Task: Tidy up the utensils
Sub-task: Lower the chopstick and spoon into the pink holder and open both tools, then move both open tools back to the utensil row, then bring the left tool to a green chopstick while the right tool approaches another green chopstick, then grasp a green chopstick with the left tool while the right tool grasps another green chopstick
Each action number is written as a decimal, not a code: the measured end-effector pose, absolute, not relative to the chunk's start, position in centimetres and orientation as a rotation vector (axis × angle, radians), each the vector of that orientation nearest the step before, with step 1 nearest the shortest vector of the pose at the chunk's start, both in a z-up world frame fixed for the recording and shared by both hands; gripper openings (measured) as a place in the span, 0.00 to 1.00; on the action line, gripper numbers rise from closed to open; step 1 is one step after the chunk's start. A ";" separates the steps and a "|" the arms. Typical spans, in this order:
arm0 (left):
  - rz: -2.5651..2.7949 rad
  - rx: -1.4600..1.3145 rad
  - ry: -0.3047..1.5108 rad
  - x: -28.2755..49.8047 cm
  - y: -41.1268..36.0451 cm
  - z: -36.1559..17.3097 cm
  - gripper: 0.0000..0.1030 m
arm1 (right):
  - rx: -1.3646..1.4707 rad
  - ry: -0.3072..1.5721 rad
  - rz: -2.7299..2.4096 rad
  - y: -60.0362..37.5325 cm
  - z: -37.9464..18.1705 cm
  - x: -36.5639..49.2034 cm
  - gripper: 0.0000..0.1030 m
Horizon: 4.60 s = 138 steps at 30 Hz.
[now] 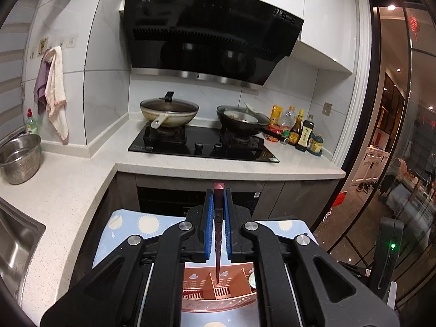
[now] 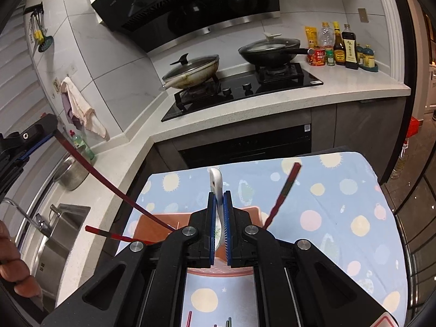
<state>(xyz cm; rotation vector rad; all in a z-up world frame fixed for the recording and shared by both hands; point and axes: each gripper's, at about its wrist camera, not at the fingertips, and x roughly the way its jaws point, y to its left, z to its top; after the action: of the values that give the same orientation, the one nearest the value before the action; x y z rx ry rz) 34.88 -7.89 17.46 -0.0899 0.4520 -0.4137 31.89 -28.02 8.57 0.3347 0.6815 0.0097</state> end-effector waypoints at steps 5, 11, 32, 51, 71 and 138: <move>-0.413 -0.091 0.496 36.1 -8.0 15.5 0.07 | 0.317 0.683 -0.003 -27.5 7.9 32.9 0.06; -0.414 -0.092 0.548 37.1 -8.3 13.2 0.07 | 0.264 0.714 -0.062 -28.6 6.3 33.4 0.06; -0.359 -0.136 0.596 37.3 -7.3 11.5 0.34 | 0.267 0.749 -0.039 -28.1 4.8 33.3 0.09; -0.329 -0.105 0.688 25.9 -3.2 7.8 0.34 | 0.264 0.861 -0.011 -26.2 1.0 18.6 0.09; -0.288 -0.066 0.981 12.1 -0.1 -6.3 0.34 | 0.214 1.084 0.091 -21.0 -8.6 5.5 0.09; -0.342 -0.012 1.050 8.9 -0.7 -10.8 0.07 | 0.193 1.119 0.076 -20.4 -10.6 4.5 0.09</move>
<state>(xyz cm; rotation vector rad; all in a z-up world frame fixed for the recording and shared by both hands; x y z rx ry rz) 8.93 -0.69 -10.79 -0.0121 1.0503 -0.3423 4.52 -20.37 -10.63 0.1930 1.1192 0.0761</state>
